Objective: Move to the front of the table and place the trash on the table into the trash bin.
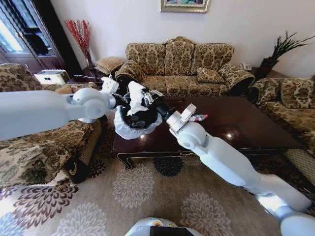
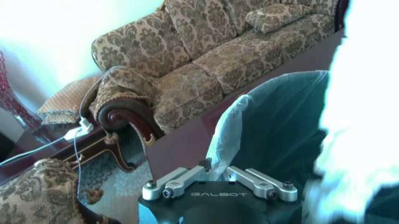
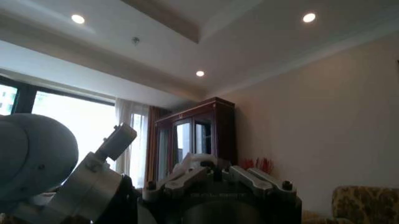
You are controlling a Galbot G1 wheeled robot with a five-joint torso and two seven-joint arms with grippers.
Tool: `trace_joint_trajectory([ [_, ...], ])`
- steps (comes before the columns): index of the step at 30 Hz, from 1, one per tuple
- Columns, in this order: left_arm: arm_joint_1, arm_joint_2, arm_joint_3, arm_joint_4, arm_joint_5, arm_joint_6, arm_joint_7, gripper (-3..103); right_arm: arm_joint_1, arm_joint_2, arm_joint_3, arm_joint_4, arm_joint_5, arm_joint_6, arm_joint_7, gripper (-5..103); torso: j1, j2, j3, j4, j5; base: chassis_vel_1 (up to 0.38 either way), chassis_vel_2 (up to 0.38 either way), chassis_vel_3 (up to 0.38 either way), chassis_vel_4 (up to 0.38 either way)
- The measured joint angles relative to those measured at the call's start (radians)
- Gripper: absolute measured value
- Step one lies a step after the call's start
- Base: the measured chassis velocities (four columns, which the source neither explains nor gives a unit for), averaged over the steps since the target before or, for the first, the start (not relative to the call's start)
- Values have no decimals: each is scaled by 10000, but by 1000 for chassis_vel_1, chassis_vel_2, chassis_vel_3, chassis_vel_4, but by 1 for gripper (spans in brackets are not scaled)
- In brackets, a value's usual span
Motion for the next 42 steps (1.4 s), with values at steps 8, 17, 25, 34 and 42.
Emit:
trace_joint_trajectory([
  [8,1141,667,-883,494,-108,6,9,0,-464,-1093,144,450,-256,-1606,0,8,-1,0,0,-3,2,0,0,0,0],
  [17,2014,1302,-1687,733,-176,-5,-99,0,1435,-1596,44,1071,3642,-5899,0,40,-3,1,-1,-2,-3,0,0,0,0],
  [25,2448,1641,-2160,943,-182,-8,-142,0,2753,-2083,-216,559,7606,-6668,0,67,0,1,0,4,-3,0,0,0,0],
  [34,2813,1827,-2494,1086,-118,-8,-144,0,2199,-3436,266,675,7873,-6360,1,97,0,0,0,-6,4,0,0,0,0],
  [42,2888,1845,-2627,1055,-108,-7,-112,0,2098,-4052,468,182,6475,-6309,1,100,-1,1,0,3,0,0,0,0,0],
])
